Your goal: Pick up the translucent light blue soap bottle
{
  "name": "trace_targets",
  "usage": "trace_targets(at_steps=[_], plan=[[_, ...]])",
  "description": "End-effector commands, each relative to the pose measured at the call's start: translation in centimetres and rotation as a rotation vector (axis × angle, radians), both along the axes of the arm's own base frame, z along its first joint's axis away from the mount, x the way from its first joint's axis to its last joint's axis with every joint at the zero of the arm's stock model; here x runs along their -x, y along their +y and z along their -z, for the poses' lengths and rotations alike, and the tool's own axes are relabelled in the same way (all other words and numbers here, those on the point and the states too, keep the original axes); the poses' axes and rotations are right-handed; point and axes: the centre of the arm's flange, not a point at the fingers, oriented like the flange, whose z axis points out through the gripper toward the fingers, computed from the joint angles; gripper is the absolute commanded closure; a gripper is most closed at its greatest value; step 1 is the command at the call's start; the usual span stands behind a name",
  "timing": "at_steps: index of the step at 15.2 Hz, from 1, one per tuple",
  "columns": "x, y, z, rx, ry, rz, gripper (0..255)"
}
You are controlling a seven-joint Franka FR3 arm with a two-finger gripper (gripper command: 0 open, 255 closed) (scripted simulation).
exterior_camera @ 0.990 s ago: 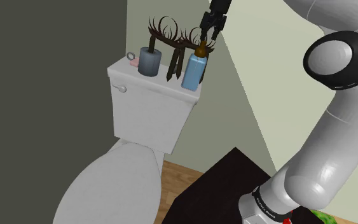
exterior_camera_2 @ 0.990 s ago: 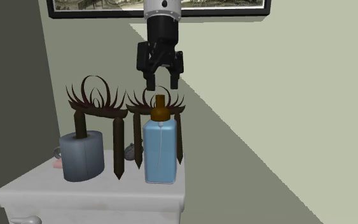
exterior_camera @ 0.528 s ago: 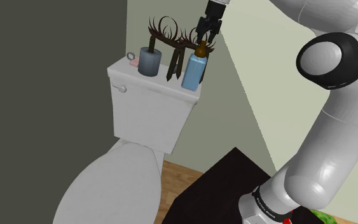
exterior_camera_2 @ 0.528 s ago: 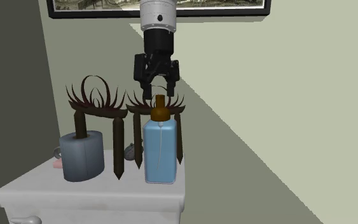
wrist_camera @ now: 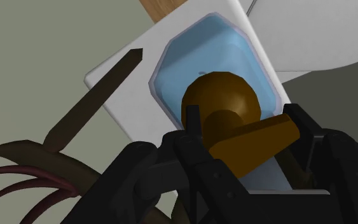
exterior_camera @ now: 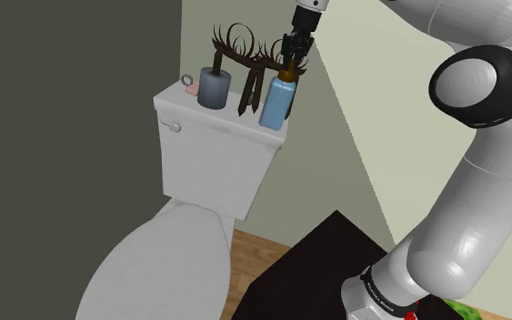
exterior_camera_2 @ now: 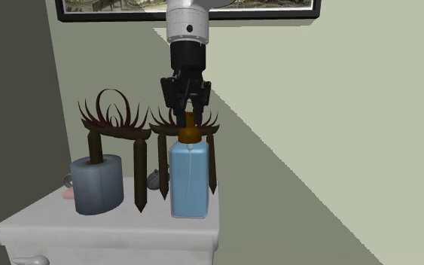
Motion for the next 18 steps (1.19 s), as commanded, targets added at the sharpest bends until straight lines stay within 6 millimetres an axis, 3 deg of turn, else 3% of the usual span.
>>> trace_targets(at_steps=[1, 5, 18], plan=[[0.0, 0.0, 0.1, 0.000, 0.002, 0.000, 255], [-0.1, 0.0, 0.2, 0.000, 0.002, 0.000, 255], [-0.1, 0.0, -6.7, 0.000, 0.002, 0.000, 255]])
